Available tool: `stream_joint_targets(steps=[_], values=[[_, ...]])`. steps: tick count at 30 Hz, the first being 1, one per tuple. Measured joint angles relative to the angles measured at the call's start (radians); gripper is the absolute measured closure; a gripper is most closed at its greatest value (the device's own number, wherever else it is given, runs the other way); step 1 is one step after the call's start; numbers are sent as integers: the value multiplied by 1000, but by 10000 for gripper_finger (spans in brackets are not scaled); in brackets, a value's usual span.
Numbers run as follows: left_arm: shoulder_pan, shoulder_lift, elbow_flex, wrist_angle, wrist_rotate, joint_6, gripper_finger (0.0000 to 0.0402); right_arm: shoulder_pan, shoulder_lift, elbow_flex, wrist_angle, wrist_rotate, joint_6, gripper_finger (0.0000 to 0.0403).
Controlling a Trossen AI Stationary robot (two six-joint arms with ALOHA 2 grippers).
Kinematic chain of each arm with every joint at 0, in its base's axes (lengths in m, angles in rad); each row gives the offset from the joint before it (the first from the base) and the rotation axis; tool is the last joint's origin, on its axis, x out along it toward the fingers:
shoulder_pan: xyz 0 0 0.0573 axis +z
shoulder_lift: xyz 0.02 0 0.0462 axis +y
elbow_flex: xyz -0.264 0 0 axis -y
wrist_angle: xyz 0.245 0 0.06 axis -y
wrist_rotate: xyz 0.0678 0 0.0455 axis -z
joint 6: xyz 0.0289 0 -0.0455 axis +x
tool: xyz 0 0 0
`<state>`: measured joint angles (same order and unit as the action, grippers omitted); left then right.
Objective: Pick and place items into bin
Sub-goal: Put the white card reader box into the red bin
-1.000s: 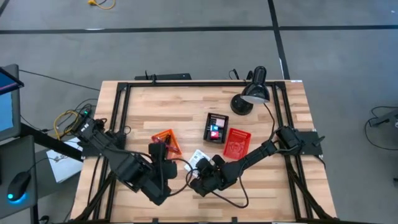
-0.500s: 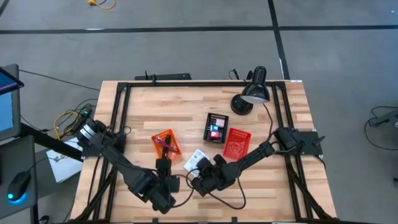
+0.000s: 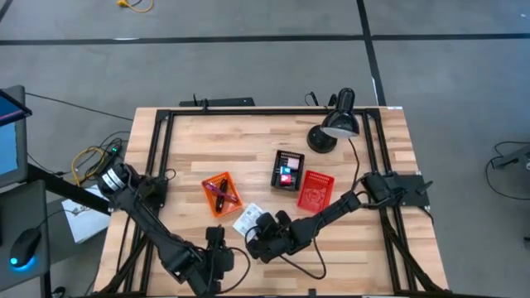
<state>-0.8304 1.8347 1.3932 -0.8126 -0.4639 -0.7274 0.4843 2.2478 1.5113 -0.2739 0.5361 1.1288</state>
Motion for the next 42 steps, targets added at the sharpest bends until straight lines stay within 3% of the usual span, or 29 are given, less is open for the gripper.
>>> stream_joint_targets(steps=[4, 9, 13, 19, 23, 27, 30, 42], values=[[-34, 0, -91, 113, -22, -100, 201, 3, 0, -1, 35, -9, 30, 403], [-62, 0, -224, 348, -29, -114, 201, 13, 1, -2, 58, -4, 42, 403], [-59, 0, -276, 461, -128, -118, 201, 15, 2, -2, 102, -2, 24, 403], [-41, 0, -286, 473, -195, -149, 244, 17, 2, -2, 155, 1, 24, 403], [-32, 0, -286, 475, -244, -149, 309, 21, 2, -1, 153, 12, -10, 403], [-12, 0, -286, 465, -277, -151, 386, 21, 2, -1, 147, 107, -30, 403], [6, 13, -285, 454, -294, -170, 393, 17, 1, -1, 145, 151, -30, 403], [53, 184, -283, 482, -310, -240, 401, -24, 0, -1, -41, 125, 40, 403]])
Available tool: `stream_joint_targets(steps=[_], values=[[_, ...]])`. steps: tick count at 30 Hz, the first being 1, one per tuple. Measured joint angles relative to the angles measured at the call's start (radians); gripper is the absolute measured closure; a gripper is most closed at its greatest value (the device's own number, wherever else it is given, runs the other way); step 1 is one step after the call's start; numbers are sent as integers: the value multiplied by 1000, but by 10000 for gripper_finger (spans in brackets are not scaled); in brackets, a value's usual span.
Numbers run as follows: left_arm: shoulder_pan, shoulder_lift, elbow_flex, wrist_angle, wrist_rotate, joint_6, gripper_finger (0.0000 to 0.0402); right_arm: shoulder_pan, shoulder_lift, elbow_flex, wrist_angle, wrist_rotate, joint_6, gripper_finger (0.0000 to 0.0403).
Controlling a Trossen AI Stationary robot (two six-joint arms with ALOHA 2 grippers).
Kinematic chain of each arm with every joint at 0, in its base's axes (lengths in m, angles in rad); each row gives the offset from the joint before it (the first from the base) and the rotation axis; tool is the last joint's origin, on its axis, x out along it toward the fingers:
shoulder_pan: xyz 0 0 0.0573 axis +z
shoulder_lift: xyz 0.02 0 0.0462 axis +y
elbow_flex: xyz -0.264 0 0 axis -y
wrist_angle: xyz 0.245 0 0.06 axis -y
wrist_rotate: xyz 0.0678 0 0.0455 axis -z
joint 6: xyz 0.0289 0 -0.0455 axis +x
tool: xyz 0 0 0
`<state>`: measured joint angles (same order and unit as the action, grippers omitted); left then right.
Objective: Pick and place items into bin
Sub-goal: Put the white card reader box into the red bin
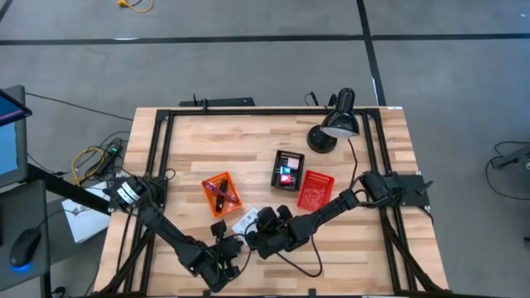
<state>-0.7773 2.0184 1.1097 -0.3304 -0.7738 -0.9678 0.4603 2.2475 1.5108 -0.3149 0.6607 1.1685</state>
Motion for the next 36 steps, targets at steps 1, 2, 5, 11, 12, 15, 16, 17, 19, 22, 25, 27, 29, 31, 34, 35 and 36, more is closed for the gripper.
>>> stream_joint_targets(steps=[1, 2, 5, 11, 12, 15, 16, 17, 19, 22, 25, 27, 29, 31, 34, 35, 36], values=[[3, 7, 1, 1, 3, -6, 401, 0, 0, 0, 0, -1, 0, 403], [4, 11, 1, -2, 4, -14, 401, 0, 0, 0, -3, -1, -1, 403], [8, 10, 1, -15, 21, -22, 401, 1, -2, 1, -29, -3, -1, 403], [-4, 8, 1, -37, 40, -21, 401, 11, -3, 1, -10, -37, -81, 403], [-10, 8, 1, -38, 40, -26, 401, 16, -3, 2, -3, -43, -90, 403], [-32, 11, 14, -54, 16, -30, 402, 33, -3, 22, 3, -75, -77, 403], [-39, 12, 22, -61, 13, -30, 401, 38, -3, 26, 5, -87, -62, 403], [-44, 12, 33, -70, 18, -29, 401, 43, -3, 29, 5, -102, -49, 403], [-55, 12, 60, -93, 22, -29, 401, 51, -3, 29, 6, -107, -32, 403], [-66, 12, 97, -151, 18, -36, 401, 58, -3, 29, 13, -102, 36, 403], [-76, 12, 142, -222, 4, -40, 401, 72, -3, 29, 26, -98, 46, 403], [-82, 12, 170, -271, -13, -41, 401, 84, -3, 29, 40, -95, 45, 403], [-85, 12, 191, -311, -57, -40, 401, 95, -3, 29, 37, -59, 33, 403], [-79, 12, 201, -318, -108, -31, 401, 100, -3, 29, 25, 1, 32, 403], [-55, 12, 202, -307, -139, -25, 401, 94, -3, 29, 5, 69, 50, 403], [-47, 12, 201, -304, -138, -36, 401, 88, -3, 29, -9, 73, 67, 403], [-37, 12, 196, -296, -135, -43, 401, 83, -3, 29, -29, 71, 90, 403]])
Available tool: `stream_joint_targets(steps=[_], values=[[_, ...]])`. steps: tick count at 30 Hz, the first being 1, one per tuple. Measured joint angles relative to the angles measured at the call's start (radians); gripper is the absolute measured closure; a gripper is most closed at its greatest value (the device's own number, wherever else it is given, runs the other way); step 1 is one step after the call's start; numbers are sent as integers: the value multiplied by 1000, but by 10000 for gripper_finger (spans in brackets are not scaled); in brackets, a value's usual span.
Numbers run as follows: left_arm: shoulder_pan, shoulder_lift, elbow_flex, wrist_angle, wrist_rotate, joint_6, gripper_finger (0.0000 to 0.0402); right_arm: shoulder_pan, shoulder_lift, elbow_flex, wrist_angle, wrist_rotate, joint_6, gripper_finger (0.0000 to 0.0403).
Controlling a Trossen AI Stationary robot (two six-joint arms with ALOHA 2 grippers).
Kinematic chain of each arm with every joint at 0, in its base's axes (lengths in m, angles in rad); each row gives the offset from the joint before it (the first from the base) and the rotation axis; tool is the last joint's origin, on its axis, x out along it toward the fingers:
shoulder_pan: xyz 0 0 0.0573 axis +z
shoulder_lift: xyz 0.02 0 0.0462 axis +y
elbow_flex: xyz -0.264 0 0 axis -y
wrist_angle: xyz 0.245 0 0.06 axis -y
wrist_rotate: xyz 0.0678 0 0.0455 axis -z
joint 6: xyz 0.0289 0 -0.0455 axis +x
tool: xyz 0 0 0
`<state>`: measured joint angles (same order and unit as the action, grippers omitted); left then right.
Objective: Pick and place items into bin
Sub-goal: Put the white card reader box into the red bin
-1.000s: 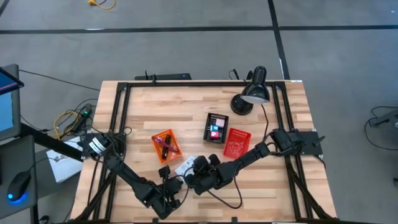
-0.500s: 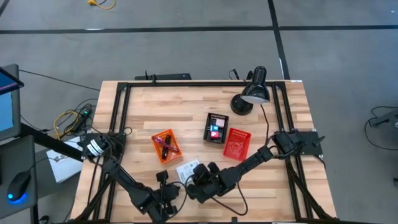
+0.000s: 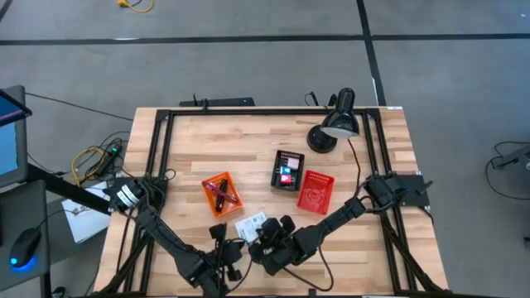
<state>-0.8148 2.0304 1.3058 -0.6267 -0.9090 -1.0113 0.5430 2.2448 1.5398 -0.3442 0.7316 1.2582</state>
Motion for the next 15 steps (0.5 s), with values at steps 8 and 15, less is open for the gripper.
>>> stream_joint_targets(steps=[8, 15], values=[[45, 2, -60, 86, 45, -9, 401, -16, 0, 0, -123, -4, 64, 403], [51, 0, -156, 213, 95, -74, 401, -16, -28, 0, -127, -129, -129, 399]])
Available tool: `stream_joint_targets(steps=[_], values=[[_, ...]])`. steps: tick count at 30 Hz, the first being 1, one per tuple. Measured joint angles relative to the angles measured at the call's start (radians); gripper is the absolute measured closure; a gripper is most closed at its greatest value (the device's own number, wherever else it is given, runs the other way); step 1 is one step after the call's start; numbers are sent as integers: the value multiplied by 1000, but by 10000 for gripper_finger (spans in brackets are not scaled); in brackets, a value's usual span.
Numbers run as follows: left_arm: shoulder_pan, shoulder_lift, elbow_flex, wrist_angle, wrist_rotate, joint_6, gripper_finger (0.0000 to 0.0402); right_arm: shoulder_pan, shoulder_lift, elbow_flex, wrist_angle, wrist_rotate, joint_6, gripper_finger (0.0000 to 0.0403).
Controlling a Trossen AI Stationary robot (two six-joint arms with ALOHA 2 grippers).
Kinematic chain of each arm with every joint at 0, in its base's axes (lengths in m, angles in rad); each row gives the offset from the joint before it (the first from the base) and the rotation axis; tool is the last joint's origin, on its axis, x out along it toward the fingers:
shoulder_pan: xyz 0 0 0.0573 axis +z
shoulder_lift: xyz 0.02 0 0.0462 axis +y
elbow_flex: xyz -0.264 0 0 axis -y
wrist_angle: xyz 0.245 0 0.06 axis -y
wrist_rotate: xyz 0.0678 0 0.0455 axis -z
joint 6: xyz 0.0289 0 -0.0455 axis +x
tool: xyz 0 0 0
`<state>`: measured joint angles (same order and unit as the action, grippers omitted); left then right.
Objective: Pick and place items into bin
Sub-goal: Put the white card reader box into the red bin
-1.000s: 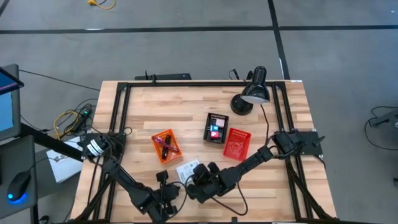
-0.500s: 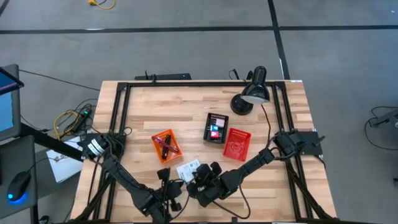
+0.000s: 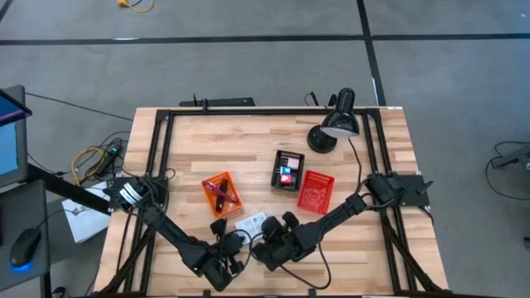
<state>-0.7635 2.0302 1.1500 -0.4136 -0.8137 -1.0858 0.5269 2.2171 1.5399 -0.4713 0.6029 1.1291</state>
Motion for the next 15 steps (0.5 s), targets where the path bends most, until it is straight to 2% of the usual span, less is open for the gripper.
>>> stream_joint_targets(steps=[7, 11, 15], values=[[-2, -3, -39, 55, -5, -20, 401, -8, -34, 44, -33, -106, -256, 352], [-2, -3, -39, 58, -1, 0, 401, -24, -50, 90, -68, -189, -290, 312], [-4, -3, -40, 56, 5, 1, 401, -36, -59, 129, -200, -295, -263, 271]])
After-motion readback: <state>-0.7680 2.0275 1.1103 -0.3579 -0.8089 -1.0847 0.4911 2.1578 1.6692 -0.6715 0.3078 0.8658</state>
